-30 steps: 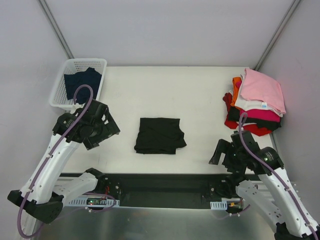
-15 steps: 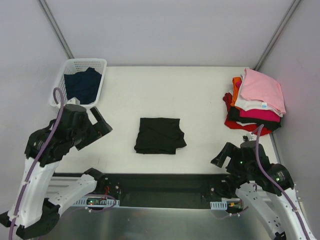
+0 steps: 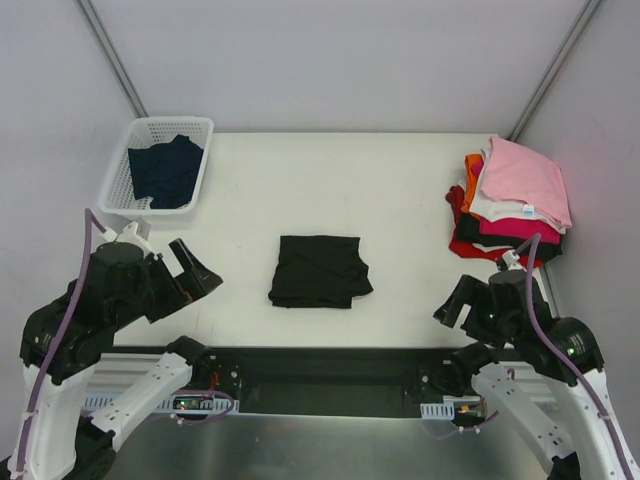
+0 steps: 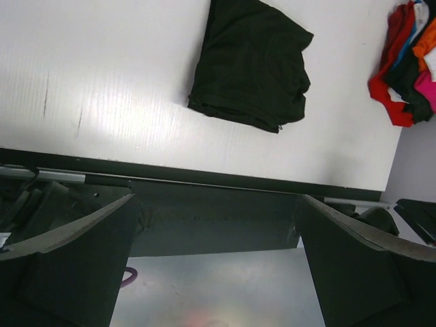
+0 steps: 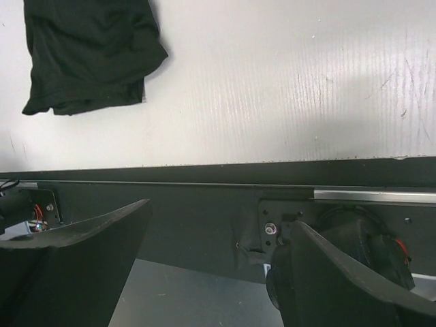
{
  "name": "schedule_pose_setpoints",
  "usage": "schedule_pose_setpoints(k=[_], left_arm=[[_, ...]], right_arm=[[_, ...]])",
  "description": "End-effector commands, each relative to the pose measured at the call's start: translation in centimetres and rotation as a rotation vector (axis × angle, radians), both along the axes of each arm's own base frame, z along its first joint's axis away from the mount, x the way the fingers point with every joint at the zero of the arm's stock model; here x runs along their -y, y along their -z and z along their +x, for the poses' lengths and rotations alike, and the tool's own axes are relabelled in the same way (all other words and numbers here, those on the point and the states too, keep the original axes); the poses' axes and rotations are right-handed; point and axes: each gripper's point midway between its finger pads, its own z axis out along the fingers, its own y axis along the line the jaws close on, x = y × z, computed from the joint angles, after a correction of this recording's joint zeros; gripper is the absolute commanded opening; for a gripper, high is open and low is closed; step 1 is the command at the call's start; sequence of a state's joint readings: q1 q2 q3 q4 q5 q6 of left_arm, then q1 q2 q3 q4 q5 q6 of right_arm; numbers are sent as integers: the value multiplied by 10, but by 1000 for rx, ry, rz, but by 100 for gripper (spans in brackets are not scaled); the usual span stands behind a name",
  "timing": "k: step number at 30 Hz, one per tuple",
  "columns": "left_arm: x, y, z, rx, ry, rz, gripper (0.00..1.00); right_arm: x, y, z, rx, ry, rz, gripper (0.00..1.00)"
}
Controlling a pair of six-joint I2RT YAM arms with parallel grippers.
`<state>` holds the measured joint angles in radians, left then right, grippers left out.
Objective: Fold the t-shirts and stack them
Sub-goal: Put the neatly folded tshirt into the corner of the board with the right arm
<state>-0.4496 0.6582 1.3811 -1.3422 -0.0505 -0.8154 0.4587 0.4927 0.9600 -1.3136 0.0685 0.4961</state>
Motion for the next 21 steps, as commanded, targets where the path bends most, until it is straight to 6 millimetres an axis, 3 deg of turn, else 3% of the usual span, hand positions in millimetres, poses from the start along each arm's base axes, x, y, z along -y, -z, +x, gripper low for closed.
schedule_pose_setpoints(k=[1,5,9,12,16,18,21], left_arm=[[-10,14,-49,-90,68,6,99],[-5,13,-56,-77,151,6,99],[2,2,-63,-56,192,-44,99],[5,-4,-69,-35,197,-85,99],[5,-11,-74,5,226,-99,99],[5,-16,-75,20,241,-97,99],[7,-23,-75,33,236,-113,99]], right_arm=[[36,16,-48,-97,59,-96,87],[50,19,-65,-143,87,-145,87],[41,13,-69,-177,43,-116,82],[41,-5,-62,-137,65,-102,95],[44,-24,-50,-103,104,-119,99],[39,-24,-42,-118,106,-120,83],[24,-19,-33,-187,83,-103,74]])
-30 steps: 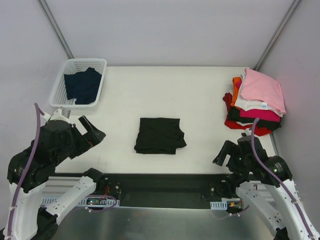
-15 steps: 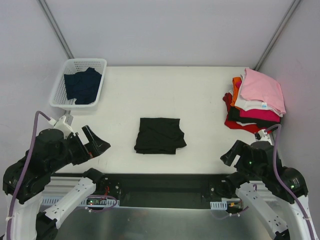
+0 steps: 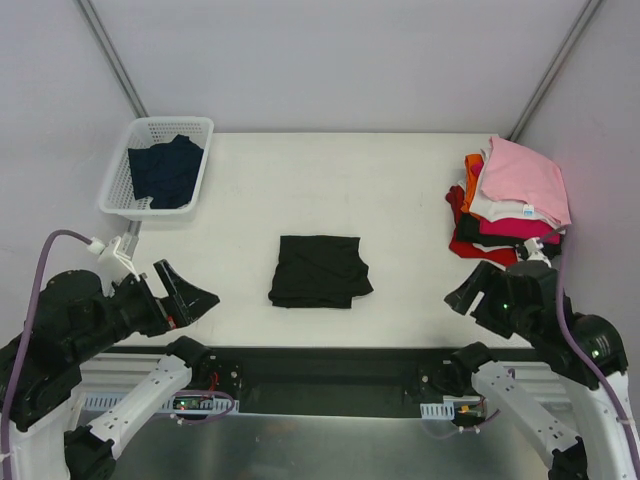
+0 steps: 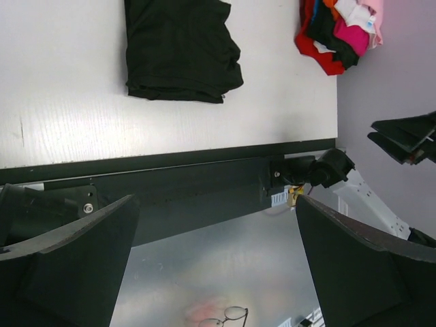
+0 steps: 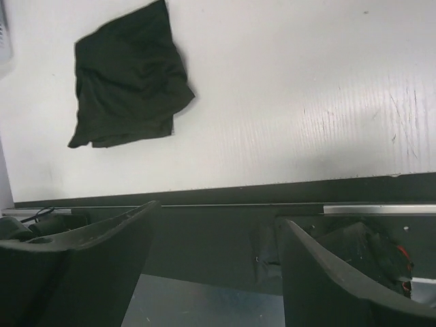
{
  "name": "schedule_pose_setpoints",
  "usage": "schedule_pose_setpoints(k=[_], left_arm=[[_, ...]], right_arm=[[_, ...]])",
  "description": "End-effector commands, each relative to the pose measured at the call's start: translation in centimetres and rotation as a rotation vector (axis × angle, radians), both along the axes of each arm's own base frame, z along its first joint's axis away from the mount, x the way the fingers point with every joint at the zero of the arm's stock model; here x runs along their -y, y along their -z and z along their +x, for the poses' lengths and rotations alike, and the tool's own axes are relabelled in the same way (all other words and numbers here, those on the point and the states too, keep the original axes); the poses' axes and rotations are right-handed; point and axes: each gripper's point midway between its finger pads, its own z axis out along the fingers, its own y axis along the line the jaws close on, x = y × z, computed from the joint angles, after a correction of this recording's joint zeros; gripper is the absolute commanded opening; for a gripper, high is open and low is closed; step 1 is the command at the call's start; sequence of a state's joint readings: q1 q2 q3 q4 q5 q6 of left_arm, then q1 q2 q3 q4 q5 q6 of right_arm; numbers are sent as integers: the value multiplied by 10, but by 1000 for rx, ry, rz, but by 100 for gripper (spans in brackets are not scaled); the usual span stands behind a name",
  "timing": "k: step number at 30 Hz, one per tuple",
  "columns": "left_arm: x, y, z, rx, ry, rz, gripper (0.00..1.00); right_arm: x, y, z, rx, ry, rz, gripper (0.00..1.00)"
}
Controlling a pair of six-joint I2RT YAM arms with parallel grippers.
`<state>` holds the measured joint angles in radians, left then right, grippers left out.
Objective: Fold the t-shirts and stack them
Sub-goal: Put the neatly folded tshirt into the corner of the board with the right arm
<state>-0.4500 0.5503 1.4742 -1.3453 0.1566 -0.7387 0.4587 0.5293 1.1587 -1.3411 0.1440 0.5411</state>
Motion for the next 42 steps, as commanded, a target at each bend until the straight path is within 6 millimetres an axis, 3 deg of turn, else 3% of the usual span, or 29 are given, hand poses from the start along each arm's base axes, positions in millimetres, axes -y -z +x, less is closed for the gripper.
schedule_pose_setpoints(k=[1,4,8,11,12,13,14,17,19,20,21,23,26,27,29,31,37,41,42], left_arm=[[-8,15,-29,-109,31,46,99],[-6,15,-21,-97,37,55,99],[-6,16,2,-80,-1,96,98],[8,21,34,-54,-14,83,93],[15,34,42,-86,-5,81,91],[25,27,59,-42,-3,48,90],[32,40,73,-78,-1,60,86],[46,38,111,-71,-14,75,77],[44,34,128,-44,-30,122,77],[45,29,139,-38,-39,149,78],[43,28,144,-33,-41,175,84],[39,31,156,-50,-58,235,96],[33,63,163,-167,-87,300,99],[32,72,165,-200,-97,305,99],[30,93,169,-277,-129,308,99],[30,103,180,-296,-152,302,99],[33,142,203,-432,-132,225,99],[38,185,213,-507,-73,173,99],[37,191,215,-524,-70,167,99]], right_arm=[[10,37,-37,-346,1,-121,74],[1,33,-21,-315,-14,-106,83],[10,17,10,-197,-2,-189,91],[38,-5,42,-94,51,-389,96],[40,-13,55,-52,48,-425,96],[42,-28,68,-6,50,-460,96],[46,-33,84,-8,51,-536,96],[45,-65,117,51,4,-640,96],[32,-59,137,-2,-70,-659,100],[9,-50,143,-17,-167,-590,100],[-7,-39,155,-38,-227,-557,95],[-33,-17,158,-107,-322,-465,91],[-70,16,164,-184,-374,-274,93],[-74,34,168,-206,-367,-246,96],[-83,53,172,-250,-364,-196,98],[-79,70,174,-306,-340,-179,98],[-84,97,185,-430,-375,-169,90],[-91,110,179,-503,-415,-126,100],[-95,110,176,-513,-407,-91,97]])
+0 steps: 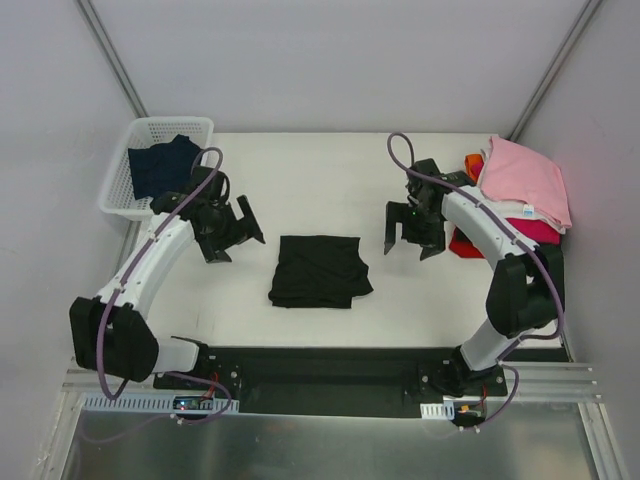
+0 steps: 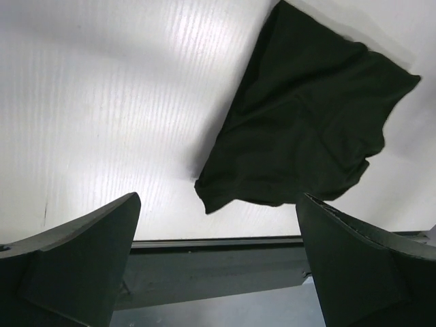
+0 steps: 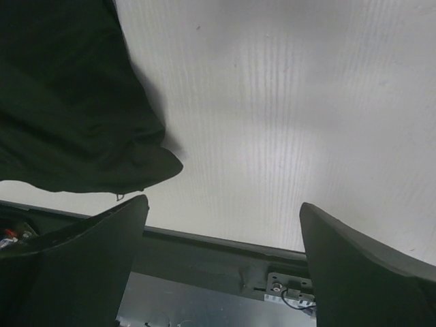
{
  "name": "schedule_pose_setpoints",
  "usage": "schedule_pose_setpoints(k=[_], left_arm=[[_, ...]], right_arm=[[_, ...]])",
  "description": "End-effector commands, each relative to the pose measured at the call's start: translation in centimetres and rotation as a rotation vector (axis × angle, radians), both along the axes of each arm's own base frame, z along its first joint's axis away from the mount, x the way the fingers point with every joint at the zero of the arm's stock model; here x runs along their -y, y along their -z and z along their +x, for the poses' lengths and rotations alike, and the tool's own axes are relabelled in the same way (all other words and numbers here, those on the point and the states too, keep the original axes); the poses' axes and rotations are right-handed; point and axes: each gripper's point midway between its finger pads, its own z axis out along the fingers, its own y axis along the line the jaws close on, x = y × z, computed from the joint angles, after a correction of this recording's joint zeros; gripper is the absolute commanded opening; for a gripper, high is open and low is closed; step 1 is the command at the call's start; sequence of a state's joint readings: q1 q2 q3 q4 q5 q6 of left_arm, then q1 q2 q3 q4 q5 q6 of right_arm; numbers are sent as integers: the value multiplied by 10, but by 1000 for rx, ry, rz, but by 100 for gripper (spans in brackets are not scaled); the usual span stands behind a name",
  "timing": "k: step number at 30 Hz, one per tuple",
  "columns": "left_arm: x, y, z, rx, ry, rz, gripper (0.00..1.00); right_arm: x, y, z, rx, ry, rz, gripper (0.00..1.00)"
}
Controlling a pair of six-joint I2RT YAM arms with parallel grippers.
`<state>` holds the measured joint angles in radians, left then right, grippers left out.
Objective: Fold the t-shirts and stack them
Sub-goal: Put the neatly folded tshirt into the corner of the board with the right arm
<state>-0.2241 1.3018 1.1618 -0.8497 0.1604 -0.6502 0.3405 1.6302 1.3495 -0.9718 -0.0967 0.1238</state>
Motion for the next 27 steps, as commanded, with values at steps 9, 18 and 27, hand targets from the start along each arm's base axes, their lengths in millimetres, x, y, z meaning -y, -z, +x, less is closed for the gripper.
schedule_pose_setpoints(k=[9,18,27], left_arm=[[23,68,30,-81,37,-200,99],[33,100,33,-138,91,-250,95],[36,118,27,-163,113,-273,96]], right_arm=[[-34,34,-21,-88,39,236,96],[-41,68,-14,-107,69,253,96],[-60,87,-4,-131,66,318,99]])
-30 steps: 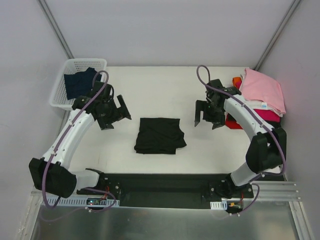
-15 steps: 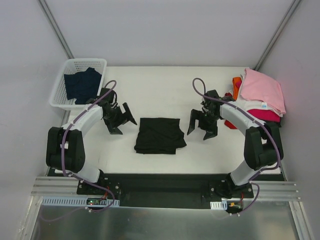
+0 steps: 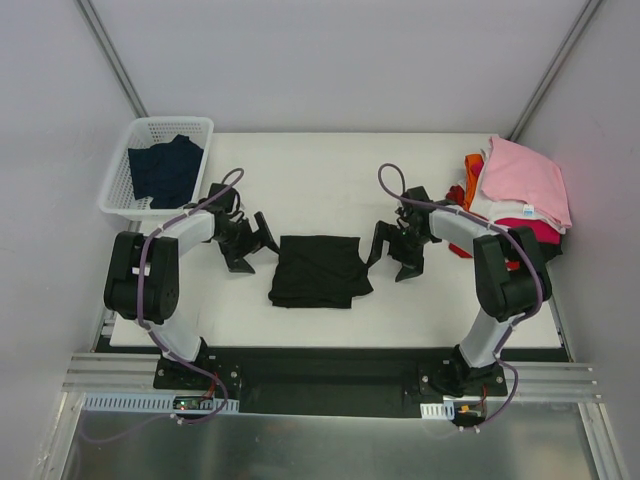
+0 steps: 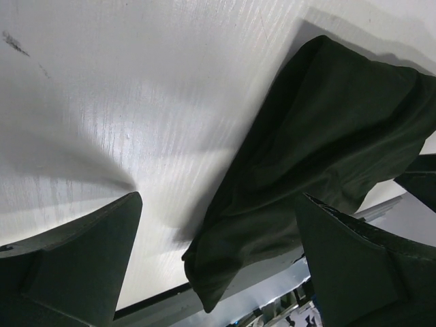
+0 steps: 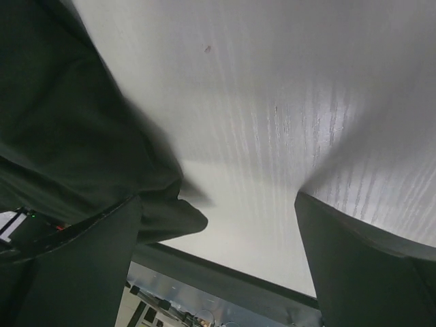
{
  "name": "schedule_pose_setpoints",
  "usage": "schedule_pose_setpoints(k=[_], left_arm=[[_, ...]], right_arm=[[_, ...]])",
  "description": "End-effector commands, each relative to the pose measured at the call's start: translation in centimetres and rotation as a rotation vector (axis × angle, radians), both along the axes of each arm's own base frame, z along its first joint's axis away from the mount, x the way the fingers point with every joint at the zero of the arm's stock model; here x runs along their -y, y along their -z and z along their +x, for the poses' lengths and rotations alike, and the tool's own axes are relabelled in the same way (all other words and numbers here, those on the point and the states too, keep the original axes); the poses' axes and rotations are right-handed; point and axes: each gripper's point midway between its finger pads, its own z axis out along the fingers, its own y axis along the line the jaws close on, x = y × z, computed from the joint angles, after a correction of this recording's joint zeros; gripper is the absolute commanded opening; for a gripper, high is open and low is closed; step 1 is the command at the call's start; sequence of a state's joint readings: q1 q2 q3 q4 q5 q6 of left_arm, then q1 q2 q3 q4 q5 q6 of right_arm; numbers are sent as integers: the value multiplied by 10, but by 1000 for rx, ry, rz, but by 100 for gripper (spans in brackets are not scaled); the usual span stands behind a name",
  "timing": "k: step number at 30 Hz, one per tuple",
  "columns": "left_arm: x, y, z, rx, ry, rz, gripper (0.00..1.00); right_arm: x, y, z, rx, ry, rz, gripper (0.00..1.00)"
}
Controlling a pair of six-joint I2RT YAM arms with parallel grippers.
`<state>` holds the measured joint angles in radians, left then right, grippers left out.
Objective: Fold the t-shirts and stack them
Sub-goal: Put the neatly folded tshirt into the corner of the board with the right arm
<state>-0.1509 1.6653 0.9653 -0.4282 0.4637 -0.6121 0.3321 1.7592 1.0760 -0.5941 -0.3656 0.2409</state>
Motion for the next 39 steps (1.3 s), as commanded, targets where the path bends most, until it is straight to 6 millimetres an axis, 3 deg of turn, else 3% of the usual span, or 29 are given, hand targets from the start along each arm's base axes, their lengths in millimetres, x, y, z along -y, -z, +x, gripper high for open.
schedule_pose_setpoints(k=[1,7,17,20,24,26,30,33,36,37,39], left_arm=[[5,4,-4,13,39,-41,96],[17,12,-9,0,12,-101,95],[64,21,-19,-27,94,-130,93],[72,21,-21,-33,106,-133,91],[72,17,-21,-19,113,-135,92],[71,14,-20,-11,116,-126,94],[66,-3,-15,15,130,-82,98],[64,-27,4,91,138,-44,99],[66,-65,32,185,149,-24,99],[65,-70,34,184,148,-18,99],[67,-84,43,208,146,-27,99]], right_arm=[[-17,3,9,9,7,66,99],[-34,17,10,-11,0,89,99],[-78,19,6,-20,-46,118,98],[-82,20,2,-26,-55,113,96],[-70,20,-3,-20,-58,54,98],[-55,16,-2,-9,-51,-8,100],[-35,-3,12,42,-30,-77,100],[-24,-26,30,95,-7,-95,99],[-8,-55,47,164,22,-124,89],[1,-73,59,204,48,-141,67],[15,-98,73,270,71,-153,44]])
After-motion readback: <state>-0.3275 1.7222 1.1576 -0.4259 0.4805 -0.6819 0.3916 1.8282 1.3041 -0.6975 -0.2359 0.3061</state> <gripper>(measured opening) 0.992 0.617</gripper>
